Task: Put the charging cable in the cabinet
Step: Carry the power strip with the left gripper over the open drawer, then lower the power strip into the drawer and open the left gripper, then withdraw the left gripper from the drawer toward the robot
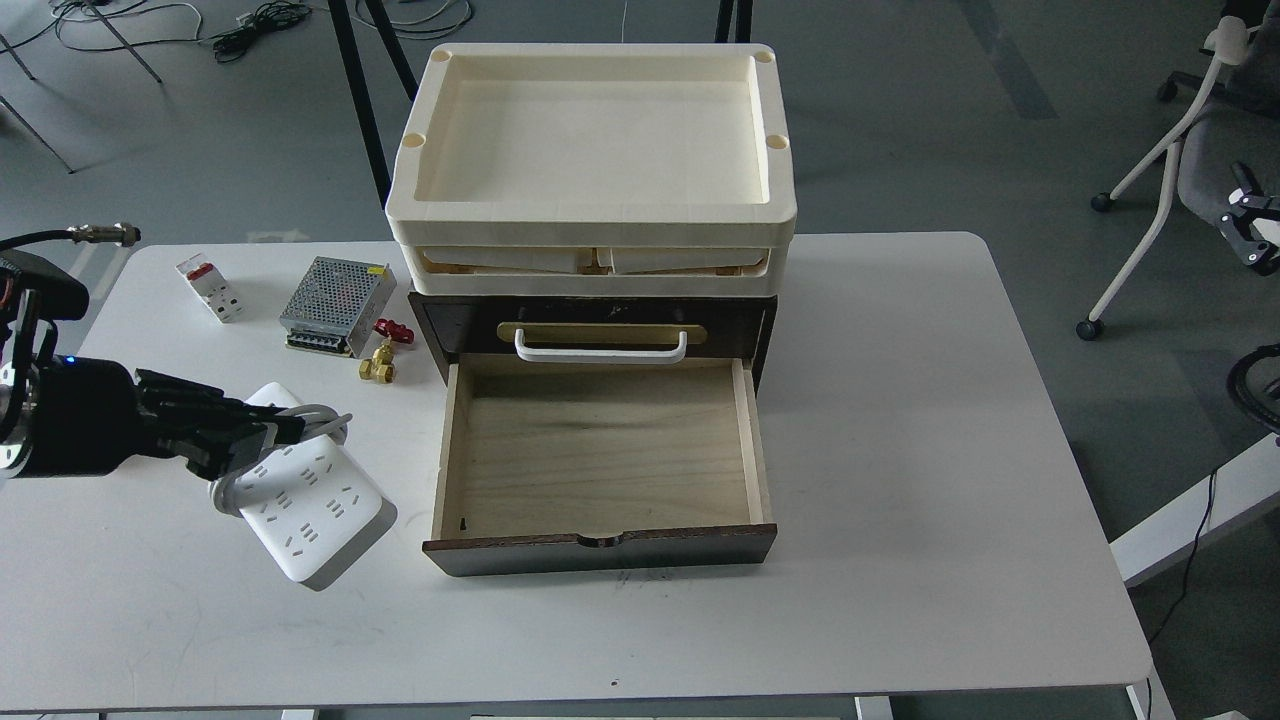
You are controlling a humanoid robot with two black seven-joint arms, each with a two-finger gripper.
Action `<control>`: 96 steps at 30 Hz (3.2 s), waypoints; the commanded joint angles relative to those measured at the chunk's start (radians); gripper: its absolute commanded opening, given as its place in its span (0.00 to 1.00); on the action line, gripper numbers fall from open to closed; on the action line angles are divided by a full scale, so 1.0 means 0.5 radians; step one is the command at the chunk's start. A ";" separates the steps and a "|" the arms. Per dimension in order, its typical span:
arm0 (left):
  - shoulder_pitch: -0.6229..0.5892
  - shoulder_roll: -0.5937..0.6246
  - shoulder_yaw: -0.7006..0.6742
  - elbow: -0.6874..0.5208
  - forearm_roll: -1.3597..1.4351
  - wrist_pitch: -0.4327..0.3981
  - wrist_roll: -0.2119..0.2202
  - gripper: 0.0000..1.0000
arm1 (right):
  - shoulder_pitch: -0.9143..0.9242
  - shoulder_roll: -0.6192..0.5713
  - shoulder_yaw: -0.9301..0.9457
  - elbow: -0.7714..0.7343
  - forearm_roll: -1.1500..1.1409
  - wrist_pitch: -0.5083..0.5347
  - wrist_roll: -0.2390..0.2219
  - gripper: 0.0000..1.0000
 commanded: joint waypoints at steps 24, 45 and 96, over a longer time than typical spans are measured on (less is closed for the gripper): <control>0.392 -0.943 -0.034 0.344 -1.328 0.369 -0.001 0.00 | -0.065 -0.010 0.003 0.000 0.003 0.000 0.034 1.00; 0.583 -1.354 -0.071 0.807 -1.451 0.465 -0.001 0.00 | -0.139 0.002 0.012 -0.052 0.003 0.000 0.058 1.00; 1.099 -1.265 -1.752 1.656 -2.362 -0.022 -0.001 0.77 | -0.078 0.015 0.260 0.398 0.000 0.000 0.055 1.00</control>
